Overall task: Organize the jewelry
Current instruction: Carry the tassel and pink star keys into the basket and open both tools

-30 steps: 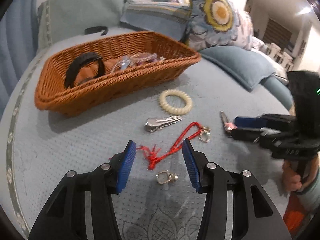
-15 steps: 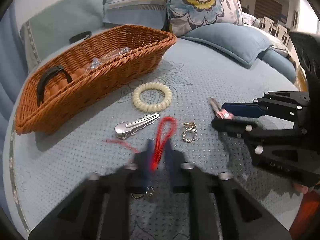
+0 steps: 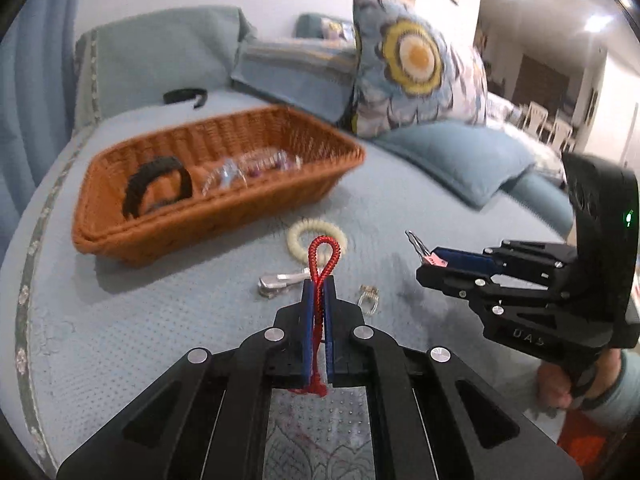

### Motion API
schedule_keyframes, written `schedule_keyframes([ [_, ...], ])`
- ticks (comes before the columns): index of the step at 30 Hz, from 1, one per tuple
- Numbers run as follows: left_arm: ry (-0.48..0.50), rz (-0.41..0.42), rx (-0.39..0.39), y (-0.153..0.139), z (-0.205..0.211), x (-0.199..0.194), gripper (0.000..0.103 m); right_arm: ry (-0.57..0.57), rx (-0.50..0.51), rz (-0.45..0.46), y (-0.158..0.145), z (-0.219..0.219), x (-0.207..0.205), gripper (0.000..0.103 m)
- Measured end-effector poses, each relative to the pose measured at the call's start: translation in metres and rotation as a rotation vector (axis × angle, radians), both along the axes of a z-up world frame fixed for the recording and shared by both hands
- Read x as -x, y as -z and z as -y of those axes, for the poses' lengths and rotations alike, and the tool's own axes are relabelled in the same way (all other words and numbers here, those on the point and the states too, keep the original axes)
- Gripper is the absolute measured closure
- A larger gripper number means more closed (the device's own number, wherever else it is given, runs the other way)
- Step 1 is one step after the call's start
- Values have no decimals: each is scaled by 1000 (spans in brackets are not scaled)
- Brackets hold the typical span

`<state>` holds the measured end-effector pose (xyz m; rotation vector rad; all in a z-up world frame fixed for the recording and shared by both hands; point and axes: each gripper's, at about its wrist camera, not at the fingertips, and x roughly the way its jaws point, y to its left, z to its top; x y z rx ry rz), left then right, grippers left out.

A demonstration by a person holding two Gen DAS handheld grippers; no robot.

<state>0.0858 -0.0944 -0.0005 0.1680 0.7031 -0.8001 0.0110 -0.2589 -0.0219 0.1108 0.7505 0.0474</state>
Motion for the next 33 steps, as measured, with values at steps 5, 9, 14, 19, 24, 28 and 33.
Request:
schedule_keyframes([
  [5,-36,51,77,-30,-14,-1,101,-25,9,80,-28,-3,0,83],
  [9,-83,88,110,-56,-20,-15,101,-52,18,121,-51,-4,-18,83],
  [14,-152,108,140,-81,-22,-56,101,-94,47,181,-86,-9,-67,83],
  [19,-250,80,157,-82,-14,-108,101,-122,28,167,-90,-9,-125,83],
  [24,-299,11,143,-56,-7,-152,101,-102,-24,82,-63,2,-180,83],
  [28,-316,-22,111,-31,0,-173,101,-98,-81,8,-42,10,-213,83],
  [33,-325,-46,101,-17,-1,-185,100,-105,-52,-18,-30,3,-227,83],
])
